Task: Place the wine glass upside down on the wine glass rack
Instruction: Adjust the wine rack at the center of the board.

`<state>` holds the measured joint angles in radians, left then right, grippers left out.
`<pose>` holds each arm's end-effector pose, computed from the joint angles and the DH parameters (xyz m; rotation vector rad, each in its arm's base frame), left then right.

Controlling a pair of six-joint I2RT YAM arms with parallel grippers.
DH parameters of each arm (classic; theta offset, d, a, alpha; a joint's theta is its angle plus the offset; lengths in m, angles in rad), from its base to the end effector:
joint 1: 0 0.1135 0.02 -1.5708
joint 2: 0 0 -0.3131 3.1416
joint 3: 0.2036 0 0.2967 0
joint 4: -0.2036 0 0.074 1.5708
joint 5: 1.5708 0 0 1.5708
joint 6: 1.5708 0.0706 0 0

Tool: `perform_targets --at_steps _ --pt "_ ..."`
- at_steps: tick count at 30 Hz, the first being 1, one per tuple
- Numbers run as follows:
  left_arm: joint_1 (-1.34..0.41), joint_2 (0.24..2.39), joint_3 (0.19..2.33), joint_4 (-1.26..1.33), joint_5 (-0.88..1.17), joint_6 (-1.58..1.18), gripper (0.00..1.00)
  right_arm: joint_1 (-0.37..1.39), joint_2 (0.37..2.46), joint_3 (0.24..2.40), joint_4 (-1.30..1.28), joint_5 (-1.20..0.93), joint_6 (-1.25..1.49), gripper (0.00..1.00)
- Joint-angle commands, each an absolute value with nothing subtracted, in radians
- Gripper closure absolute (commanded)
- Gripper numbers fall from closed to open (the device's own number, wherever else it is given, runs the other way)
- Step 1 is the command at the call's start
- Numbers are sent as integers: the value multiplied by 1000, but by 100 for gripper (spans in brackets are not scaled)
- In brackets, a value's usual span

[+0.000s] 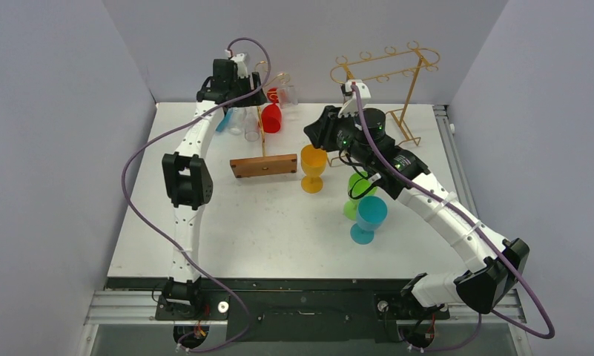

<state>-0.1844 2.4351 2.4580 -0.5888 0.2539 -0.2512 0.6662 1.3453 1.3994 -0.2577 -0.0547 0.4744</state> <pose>0.6529 -0.1398 0.3071 0.0792 2.1607 -0.5249 0.2951 0.2369 0.4651 -0.2191 1.8456 0.8600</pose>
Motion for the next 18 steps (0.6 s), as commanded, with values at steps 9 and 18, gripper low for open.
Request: perform_targets --at_steps 9,18 --pt "-174 2555 2486 -379 249 -287 38 636 1330 1352 -179 -88 497 69" --pt "-161 2607 2475 -240 329 -376 57 613 1360 1355 -192 -124 508 77"
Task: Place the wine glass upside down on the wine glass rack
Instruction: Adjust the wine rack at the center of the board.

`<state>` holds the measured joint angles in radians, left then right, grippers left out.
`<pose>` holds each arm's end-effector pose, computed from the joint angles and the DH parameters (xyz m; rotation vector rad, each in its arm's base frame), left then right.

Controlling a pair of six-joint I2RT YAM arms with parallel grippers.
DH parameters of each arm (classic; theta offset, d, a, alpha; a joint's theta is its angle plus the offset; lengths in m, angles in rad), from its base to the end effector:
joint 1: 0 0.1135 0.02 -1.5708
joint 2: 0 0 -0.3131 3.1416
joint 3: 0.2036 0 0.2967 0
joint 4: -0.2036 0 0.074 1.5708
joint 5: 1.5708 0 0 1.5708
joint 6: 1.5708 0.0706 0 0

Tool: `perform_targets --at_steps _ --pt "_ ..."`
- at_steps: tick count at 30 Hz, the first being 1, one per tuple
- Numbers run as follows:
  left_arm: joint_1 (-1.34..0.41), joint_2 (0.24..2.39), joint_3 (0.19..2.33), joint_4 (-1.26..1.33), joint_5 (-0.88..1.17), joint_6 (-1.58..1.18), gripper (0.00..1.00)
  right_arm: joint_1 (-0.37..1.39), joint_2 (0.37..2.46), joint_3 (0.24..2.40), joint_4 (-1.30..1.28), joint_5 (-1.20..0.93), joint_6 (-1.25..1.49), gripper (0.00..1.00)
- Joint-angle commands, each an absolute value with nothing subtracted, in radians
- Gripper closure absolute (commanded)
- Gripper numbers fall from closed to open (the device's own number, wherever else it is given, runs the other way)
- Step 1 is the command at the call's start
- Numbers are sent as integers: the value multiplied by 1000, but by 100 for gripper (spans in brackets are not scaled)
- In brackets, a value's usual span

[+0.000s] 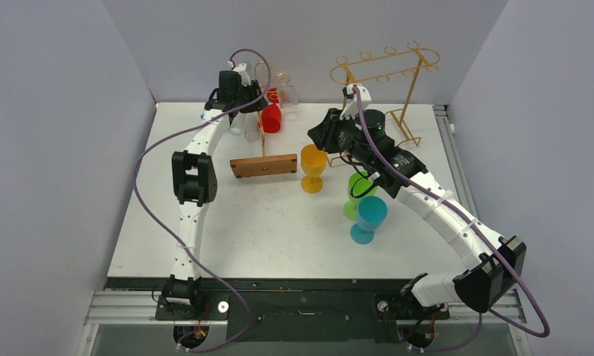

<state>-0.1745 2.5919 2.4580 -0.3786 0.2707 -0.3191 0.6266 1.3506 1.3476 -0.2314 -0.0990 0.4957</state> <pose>0.6927 -0.1413 0.2281 0.0152 2.1153 -0.5797 0.3059 0.2300 0.4447 -0.1977 1.8844 0.8747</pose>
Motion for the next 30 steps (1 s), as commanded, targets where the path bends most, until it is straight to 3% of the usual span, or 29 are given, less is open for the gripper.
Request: perform_targets --at_steps 1,11,30 --pt "-162 2610 2474 -226 340 -384 60 611 1362 1355 -193 -126 507 78" --pt "-160 2538 2353 -42 418 -383 100 601 1377 1346 -195 -152 511 88" --pt "-138 2267 2006 314 546 -481 100 600 1412 1367 -207 -165 447 95"
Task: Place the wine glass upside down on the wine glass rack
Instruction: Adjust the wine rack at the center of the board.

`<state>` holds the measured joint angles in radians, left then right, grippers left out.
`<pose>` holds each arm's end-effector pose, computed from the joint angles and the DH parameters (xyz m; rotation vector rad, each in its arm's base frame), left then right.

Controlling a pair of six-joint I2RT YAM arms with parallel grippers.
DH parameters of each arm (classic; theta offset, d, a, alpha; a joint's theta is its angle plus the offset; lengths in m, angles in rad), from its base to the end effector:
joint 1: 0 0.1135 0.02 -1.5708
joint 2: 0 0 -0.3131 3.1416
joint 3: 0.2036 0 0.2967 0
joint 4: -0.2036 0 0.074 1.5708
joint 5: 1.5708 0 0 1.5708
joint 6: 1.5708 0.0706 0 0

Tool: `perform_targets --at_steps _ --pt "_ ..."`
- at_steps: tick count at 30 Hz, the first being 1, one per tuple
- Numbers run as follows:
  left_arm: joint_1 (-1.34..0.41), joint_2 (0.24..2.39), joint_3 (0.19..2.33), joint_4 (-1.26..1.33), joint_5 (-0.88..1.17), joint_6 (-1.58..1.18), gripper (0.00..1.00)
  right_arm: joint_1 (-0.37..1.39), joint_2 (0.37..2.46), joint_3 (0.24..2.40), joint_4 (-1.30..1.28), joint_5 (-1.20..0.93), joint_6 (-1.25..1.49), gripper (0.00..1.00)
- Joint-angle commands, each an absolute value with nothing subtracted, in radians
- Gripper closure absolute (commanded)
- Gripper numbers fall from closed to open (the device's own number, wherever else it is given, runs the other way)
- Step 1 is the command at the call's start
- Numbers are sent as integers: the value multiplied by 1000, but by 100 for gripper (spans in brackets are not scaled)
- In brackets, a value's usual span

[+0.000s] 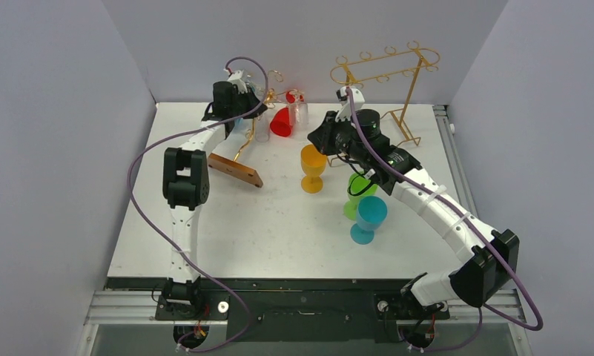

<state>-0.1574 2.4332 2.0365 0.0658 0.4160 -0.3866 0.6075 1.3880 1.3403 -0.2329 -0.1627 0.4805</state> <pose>0.6671 -0.1348 0.2152 0.0680 1.9444 -0.7601 0.3172 0.2344 0.4277 -0.2423 1.9322 0.8926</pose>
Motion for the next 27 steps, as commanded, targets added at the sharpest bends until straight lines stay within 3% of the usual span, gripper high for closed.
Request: perform_targets --at_steps 1,13,27 --pt "-134 2247 1987 334 556 -498 100 600 1417 1375 -211 -166 443 95" --pt "-82 2055 1763 631 667 -655 100 600 1463 1457 -242 -171 398 95" --pt "-75 1833 1634 726 760 -665 100 600 1436 1623 -324 -157 350 92"
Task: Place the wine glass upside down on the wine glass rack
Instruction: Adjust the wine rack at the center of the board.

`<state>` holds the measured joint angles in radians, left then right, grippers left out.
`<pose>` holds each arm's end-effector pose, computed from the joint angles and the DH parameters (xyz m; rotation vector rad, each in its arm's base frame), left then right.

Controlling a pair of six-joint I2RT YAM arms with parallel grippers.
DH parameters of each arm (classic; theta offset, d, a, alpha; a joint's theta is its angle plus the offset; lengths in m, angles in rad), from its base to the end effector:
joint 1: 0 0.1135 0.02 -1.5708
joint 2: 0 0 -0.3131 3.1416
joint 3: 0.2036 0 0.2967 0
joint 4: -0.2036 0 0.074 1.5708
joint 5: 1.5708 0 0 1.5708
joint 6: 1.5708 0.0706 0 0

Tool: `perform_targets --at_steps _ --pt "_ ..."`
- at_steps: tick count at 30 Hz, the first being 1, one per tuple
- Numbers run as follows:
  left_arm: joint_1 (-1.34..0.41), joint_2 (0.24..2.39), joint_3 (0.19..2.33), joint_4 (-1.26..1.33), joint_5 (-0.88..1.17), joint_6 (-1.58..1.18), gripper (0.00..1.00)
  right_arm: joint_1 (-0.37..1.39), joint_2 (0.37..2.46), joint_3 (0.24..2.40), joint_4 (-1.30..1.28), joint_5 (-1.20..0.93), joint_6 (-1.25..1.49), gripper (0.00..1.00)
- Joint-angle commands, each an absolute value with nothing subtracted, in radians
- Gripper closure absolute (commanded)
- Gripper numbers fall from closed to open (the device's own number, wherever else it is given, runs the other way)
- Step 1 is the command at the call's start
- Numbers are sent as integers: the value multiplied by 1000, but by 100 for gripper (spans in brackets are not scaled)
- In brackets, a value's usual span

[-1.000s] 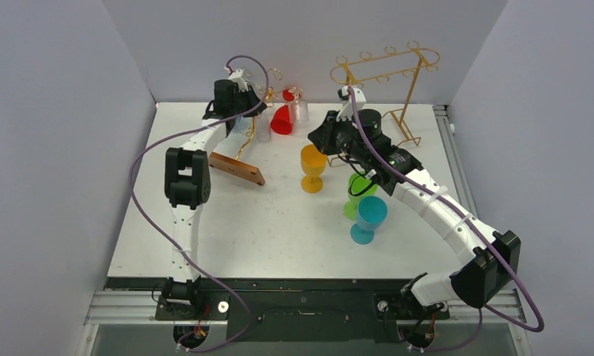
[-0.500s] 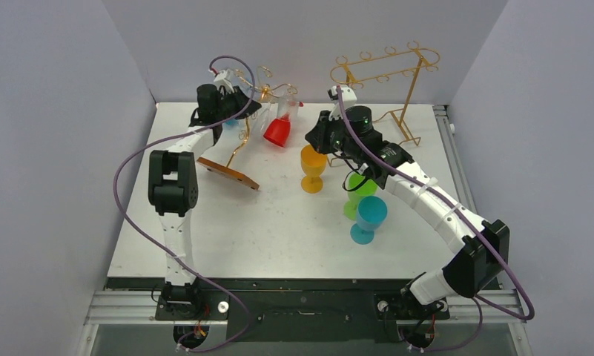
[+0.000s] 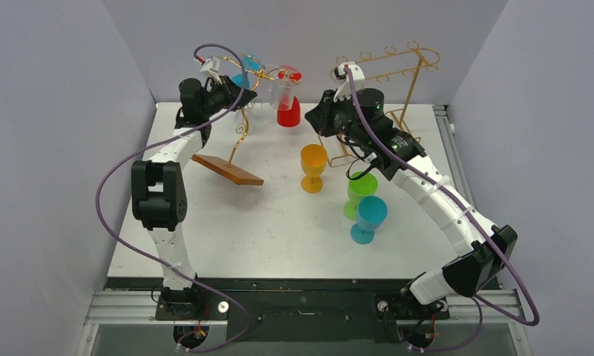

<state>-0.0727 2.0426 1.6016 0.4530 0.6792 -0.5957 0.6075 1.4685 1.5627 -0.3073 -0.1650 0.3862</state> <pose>0.5749 -0.0863 0.3242 0.1359 1.6556 -1.0413 0.3317 0.2447 0.4816 -0.3287 1.8349 0.8505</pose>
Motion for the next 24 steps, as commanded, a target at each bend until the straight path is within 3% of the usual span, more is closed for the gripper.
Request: perform_targets --at_steps 1,17,24 --pt "-75 1817 1626 733 764 -665 100 600 1433 1628 -329 -152 345 92" --pt "-71 1601 1367 888 861 -673 100 597 1374 1766 -413 -133 311 88" --pt "-61 1563 1336 927 869 -686 100 586 1413 1916 -492 -117 312 76"
